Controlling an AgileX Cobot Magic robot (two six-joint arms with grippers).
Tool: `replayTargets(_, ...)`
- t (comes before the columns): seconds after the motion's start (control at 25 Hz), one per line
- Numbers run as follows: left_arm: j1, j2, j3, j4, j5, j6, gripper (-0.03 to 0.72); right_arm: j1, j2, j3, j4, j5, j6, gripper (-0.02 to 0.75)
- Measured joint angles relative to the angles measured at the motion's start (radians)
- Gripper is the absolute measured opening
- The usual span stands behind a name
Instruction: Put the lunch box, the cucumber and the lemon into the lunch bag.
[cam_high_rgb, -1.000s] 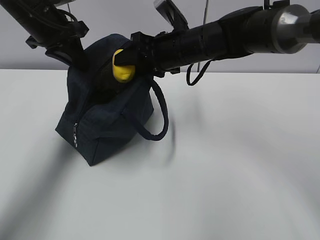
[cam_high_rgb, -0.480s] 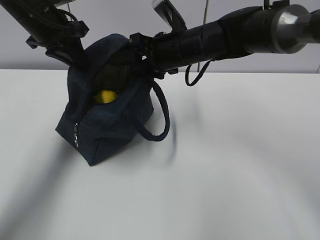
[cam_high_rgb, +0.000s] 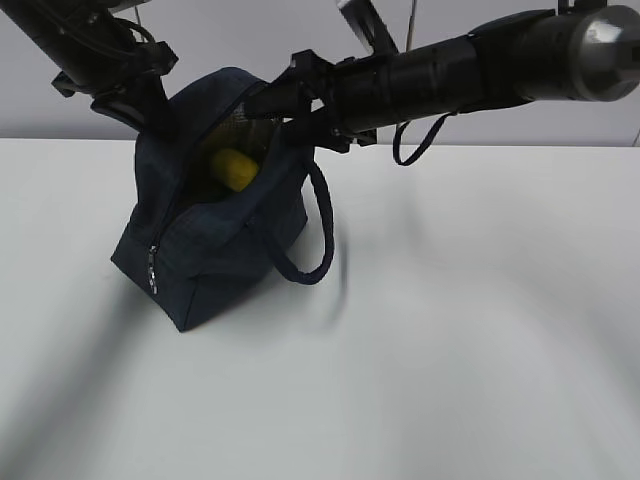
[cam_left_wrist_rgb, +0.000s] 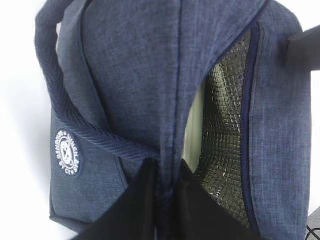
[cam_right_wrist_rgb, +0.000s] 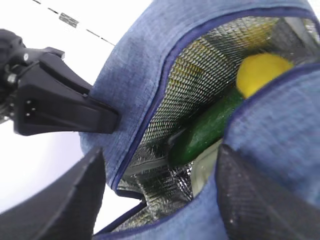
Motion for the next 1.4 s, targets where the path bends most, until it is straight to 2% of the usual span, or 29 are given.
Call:
replayTargets(0.24,0.000,0.000,0.000,0.000,0.000,0.002,0.020,-0.060,-0.067,0.000,-0.056,0.100,0.061,0.512)
replayTargets(0.4,0.000,0.000,0.000,0.000,0.000,0.003,0.020,-0.064,-0.109,0.000,-0.206,0.152,0.153,0.512)
replayTargets(0.68,0.000,0.000,0.000,0.000,0.000,0.006,0.020,-0.034,-0.111,0.000,-0.403,0.175,0.314,0.509)
replayTargets(0.88,0.000,0.000,0.000,0.000,0.000,0.006,0.020,-0.021,-0.111,0.000,-0.446,0.144,0.371,0.482)
replayTargets(1.12,0.000,0.000,0.000,0.000,0.000,0.008,0.020,0.044,-0.111,0.000,-0.493,0.058,0.421,0.476)
replayTargets(1.4,0.000,0.000,0.000,0.000,0.000,0.014,0.020,0.051,-0.094,0.000,-0.527,0.030,0.484,0.475)
